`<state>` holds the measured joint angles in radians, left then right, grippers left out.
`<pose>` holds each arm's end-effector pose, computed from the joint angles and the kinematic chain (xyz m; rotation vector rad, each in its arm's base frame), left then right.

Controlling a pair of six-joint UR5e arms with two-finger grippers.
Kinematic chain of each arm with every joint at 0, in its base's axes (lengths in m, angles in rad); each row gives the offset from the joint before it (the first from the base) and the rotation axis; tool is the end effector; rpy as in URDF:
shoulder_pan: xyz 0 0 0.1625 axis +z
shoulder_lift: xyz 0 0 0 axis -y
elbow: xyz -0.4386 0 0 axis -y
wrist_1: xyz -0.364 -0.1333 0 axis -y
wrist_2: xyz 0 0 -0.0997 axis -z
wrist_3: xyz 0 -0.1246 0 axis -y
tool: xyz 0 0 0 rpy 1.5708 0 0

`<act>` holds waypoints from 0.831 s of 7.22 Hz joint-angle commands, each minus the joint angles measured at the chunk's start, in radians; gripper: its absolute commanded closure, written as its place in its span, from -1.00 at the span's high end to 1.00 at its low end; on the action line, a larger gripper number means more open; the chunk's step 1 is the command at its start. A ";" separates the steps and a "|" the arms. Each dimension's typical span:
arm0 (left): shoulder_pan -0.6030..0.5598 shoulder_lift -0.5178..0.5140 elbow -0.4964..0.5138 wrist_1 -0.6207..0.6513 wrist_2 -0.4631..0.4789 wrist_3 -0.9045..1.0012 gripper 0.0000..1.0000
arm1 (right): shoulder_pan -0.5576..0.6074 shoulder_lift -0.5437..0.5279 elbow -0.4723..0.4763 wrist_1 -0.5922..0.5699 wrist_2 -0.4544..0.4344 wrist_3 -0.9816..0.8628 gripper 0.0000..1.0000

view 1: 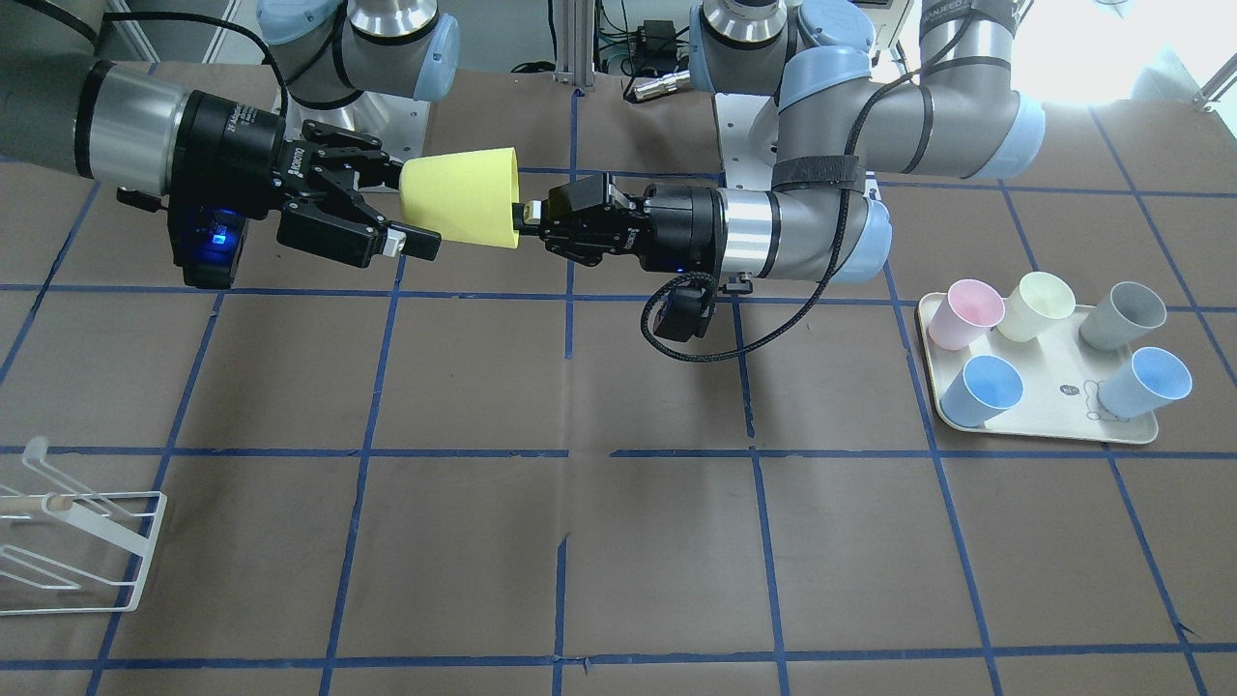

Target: Transfer IKEA cup to right arm and place on rack

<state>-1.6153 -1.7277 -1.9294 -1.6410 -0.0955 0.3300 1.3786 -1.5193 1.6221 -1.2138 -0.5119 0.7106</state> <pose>-0.2782 -0.4630 0.3711 0.1983 -1.4813 -0.2013 0.1521 -0.4849 0.4642 1.1758 1.7656 0.7906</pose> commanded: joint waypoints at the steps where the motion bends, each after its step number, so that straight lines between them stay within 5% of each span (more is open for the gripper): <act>1: 0.000 0.000 0.001 0.001 0.000 0.000 -1.00 | 0.004 0.002 -0.004 -0.003 0.000 -0.006 0.98; 4: -0.002 0.000 0.001 0.001 0.000 0.000 -1.00 | 0.002 0.002 -0.007 -0.001 0.006 -0.003 0.10; 6: 0.000 0.002 0.001 0.001 0.002 -0.009 -1.00 | 0.002 0.007 -0.016 -0.001 0.012 -0.003 0.04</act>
<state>-1.6162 -1.7260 -1.9280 -1.6398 -0.0949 0.3276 1.3808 -1.5158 1.6134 -1.2150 -0.5026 0.7071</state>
